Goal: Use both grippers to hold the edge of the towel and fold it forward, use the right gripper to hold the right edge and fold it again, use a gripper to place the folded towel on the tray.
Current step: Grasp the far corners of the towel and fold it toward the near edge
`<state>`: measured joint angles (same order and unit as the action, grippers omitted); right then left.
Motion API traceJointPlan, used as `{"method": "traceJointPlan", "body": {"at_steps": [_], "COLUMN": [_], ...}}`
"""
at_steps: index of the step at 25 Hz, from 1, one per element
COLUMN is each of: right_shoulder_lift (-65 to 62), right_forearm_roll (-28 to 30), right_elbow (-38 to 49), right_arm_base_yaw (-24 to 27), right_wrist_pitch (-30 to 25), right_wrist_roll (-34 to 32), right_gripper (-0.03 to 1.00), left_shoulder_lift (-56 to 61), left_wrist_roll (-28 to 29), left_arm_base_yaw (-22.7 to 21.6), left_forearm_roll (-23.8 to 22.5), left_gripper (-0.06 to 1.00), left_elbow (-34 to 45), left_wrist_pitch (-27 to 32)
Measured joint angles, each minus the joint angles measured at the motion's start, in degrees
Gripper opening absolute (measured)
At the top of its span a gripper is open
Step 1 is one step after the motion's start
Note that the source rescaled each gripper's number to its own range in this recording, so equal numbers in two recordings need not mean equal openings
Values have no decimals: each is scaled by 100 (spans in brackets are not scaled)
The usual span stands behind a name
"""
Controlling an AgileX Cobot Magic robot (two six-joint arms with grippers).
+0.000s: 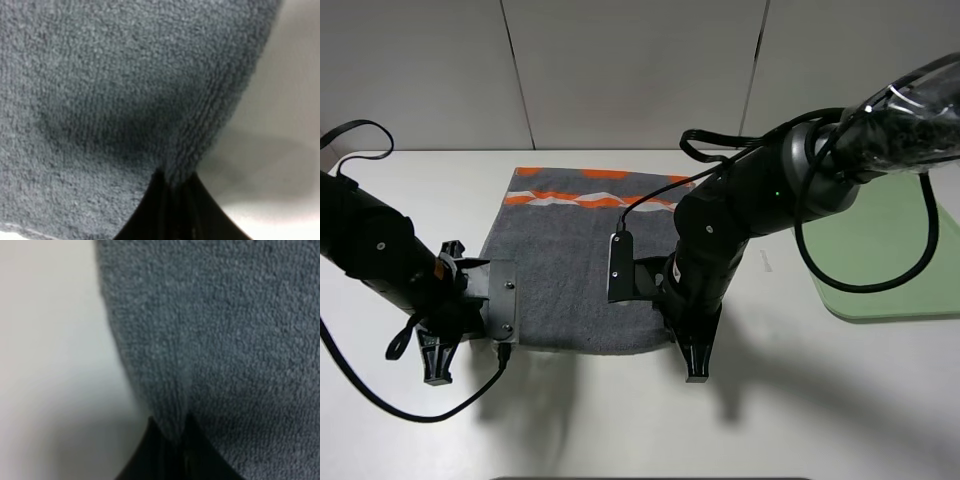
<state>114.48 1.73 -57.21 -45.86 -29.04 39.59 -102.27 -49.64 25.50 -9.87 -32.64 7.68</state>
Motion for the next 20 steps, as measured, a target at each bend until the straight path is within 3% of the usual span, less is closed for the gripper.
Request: {"method": "traceJointPlan", "body": {"at_steps": [8, 20], "right_shoulder_lift": [-146, -868], "right_forearm_roll": [-10, -173], "right_elbow": [23, 23], "right_arm_base_yaw": [0, 0], "right_wrist_pitch": [-107, -561], "right_wrist_roll": [-62, -110], "right_gripper": [0, 0], "left_shoulder_lift": [164, 1407], "left_wrist_roll": [-180, -184], "left_arm_base_yaw": [0, 0], "left_forearm_roll": [-56, -50], "left_gripper": [1, 1], "left_elbow": [24, 45], "left_wrist_pitch": [153, 1113]}}
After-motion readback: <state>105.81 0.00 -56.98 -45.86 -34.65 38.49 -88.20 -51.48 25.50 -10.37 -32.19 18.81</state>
